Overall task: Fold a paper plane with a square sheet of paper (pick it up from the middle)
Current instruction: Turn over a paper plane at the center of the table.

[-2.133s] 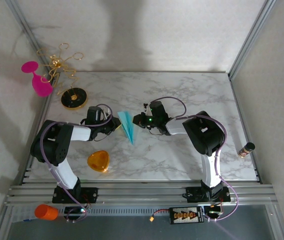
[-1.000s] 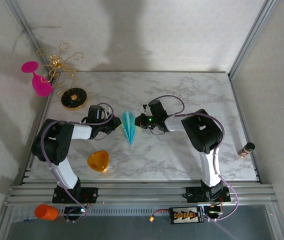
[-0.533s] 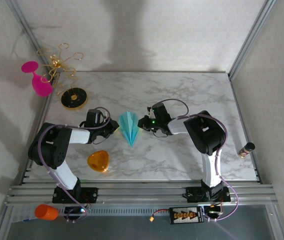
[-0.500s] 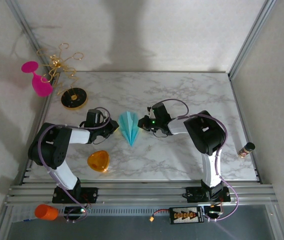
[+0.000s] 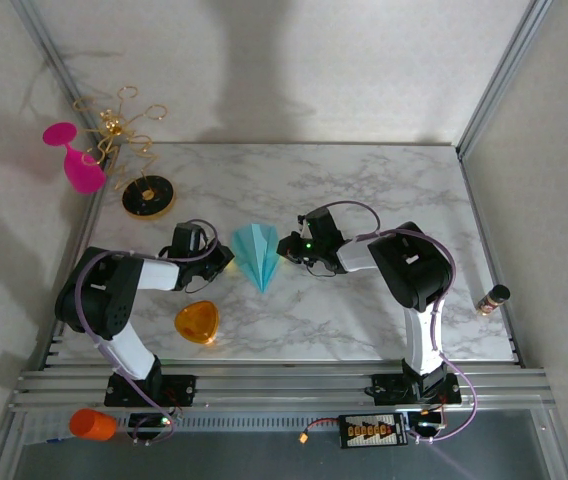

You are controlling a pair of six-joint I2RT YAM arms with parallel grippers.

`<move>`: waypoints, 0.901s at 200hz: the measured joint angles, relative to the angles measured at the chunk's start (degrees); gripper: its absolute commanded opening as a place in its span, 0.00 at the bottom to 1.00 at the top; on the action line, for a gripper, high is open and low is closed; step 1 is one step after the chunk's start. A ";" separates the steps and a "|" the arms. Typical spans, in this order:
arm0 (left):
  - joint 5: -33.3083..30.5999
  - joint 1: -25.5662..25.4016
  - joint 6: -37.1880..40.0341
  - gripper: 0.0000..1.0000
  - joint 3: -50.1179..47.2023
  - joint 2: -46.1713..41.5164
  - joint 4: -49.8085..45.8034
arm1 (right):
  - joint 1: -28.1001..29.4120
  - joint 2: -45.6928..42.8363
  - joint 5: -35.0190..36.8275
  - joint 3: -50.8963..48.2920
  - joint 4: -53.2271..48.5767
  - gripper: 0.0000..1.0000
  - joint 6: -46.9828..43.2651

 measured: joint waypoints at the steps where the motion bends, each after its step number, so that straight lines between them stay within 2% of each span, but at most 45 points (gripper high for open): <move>1: 0.02 0.00 0.00 0.03 0.00 0.00 -0.02 | 0.00 0.00 0.00 0.00 0.00 0.04 0.04; 27: 0.42 -0.37 0.68 0.14 1.38 0.00 -1.88 | 0.00 0.00 -0.24 0.00 0.02 0.05 0.07; 77: 0.09 -2.29 4.24 0.25 5.40 -4.63 -9.20 | 0.00 0.00 -0.92 0.15 -0.50 0.05 -0.15; 123: -2.05 -5.64 7.21 0.26 6.40 -8.70 -15.87 | 0.00 0.02 -1.05 0.57 -1.57 0.05 -0.42; 180: -2.62 -9.55 8.92 0.26 8.96 -6.54 -19.54 | 0.00 0.02 -1.07 0.57 -1.62 0.06 -0.74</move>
